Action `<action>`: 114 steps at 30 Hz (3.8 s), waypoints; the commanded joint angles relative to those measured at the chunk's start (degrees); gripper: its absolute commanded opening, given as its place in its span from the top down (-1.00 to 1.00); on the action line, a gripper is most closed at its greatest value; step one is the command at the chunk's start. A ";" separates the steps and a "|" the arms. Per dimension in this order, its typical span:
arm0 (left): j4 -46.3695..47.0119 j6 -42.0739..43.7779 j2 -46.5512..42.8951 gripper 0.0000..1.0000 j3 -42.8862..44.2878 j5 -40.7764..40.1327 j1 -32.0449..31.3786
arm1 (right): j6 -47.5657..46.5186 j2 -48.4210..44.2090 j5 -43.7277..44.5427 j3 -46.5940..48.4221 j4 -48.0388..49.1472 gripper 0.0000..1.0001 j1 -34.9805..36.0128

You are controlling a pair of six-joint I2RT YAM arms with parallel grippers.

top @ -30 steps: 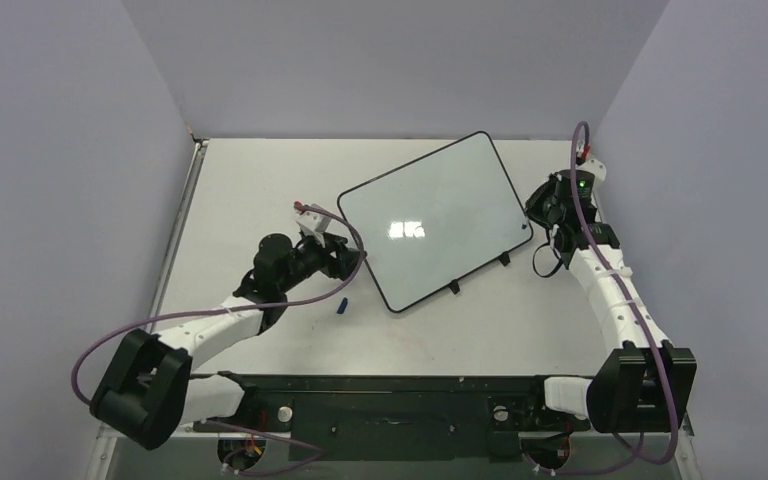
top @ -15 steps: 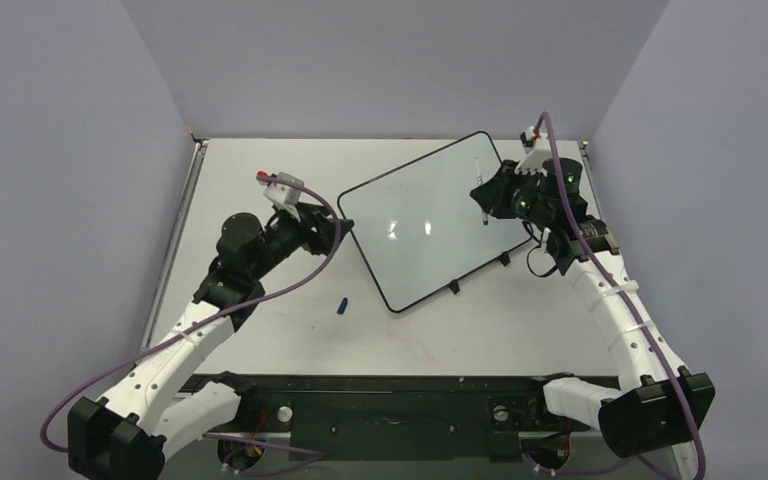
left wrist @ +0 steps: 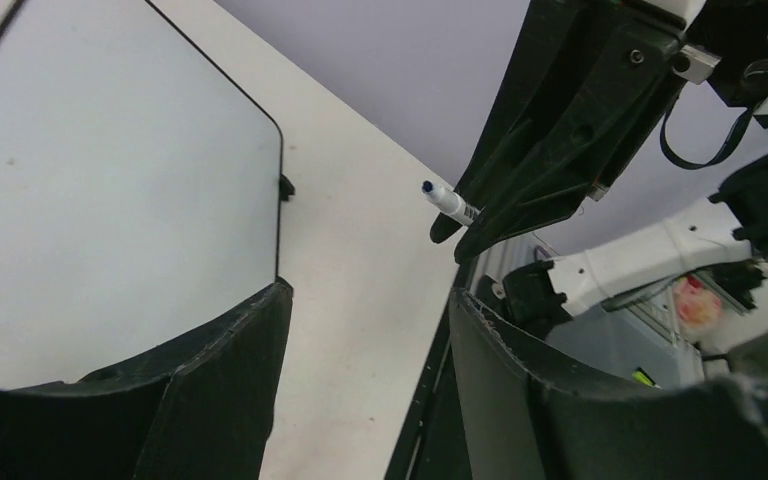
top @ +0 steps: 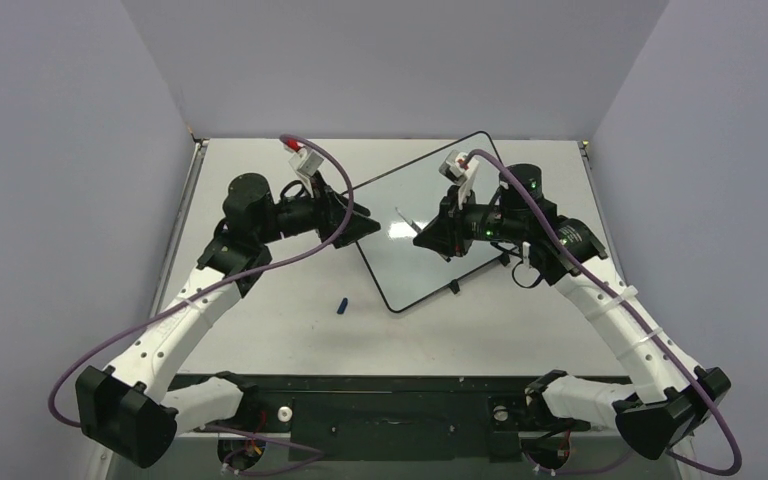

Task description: Write a sentence on the whiteboard

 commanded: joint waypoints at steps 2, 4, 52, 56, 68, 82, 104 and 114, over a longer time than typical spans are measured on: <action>6.53 -6.01 2.29 -0.13 2.05 11.87 -0.38 | -7.20 -0.25 -3.42 4.23 -5.18 1.00 3.15; 8.67 -7.80 2.95 -0.14 2.00 13.73 -0.39 | -7.70 0.05 -2.93 4.96 -6.10 1.00 4.32; 9.49 -6.94 5.77 1.00 0.66 13.95 -6.28 | -11.04 5.66 3.87 10.69 -11.42 0.69 11.16; 11.37 -7.40 4.00 1.00 0.61 11.70 -6.07 | -7.30 2.87 5.36 8.10 -8.09 -0.47 10.92; 27.39 -20.14 0.06 1.00 -0.14 10.45 -2.60 | 24.57 -12.47 -2.35 -10.58 34.65 -0.61 0.22; 40.79 -29.38 1.69 1.00 -0.51 7.76 -2.88 | 38.51 -10.25 -4.87 -11.45 55.53 -0.17 1.05; 43.61 -30.68 6.09 1.00 0.57 7.56 -5.27 | 35.19 -4.65 -3.17 -8.13 51.87 0.56 4.06; 43.16 -30.86 6.65 0.92 1.08 8.53 -5.40 | 34.17 -4.66 -2.19 -8.59 49.70 1.00 4.17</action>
